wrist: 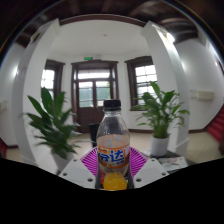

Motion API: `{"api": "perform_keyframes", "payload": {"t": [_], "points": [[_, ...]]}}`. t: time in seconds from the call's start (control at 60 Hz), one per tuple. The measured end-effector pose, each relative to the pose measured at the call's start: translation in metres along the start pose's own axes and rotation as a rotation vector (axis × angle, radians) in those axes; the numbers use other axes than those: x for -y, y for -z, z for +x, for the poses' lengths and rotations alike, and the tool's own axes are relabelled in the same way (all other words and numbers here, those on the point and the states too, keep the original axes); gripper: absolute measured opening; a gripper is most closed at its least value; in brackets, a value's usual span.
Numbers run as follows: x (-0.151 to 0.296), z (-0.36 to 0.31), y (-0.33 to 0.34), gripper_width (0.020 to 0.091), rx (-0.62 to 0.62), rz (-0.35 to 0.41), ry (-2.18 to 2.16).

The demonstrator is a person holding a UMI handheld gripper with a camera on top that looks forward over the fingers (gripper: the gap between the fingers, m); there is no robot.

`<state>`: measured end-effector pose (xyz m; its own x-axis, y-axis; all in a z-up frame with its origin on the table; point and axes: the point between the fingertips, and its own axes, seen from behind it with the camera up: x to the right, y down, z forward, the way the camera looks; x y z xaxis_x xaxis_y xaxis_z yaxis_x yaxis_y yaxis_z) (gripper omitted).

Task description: Pour water

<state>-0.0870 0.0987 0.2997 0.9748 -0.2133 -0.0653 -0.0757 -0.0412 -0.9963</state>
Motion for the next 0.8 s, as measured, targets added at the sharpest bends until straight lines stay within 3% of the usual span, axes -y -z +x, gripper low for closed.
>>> {"api": "perform_keyframes", "payload": {"t": [0.167,0.533,0.617,0.8], "points": [[-0.053,0.065,-0.023,0.0374,-0.131,-0.061,0.103],[-0.158,0.111,-0.059,0.0388,-0.151,-0.137,0.141],[-0.157,0.111,-0.055,0.039,-0.138,-0.085,0.098],[-0.157,0.12,-0.053,0.0392,-0.131,-0.064,0.024]]}}
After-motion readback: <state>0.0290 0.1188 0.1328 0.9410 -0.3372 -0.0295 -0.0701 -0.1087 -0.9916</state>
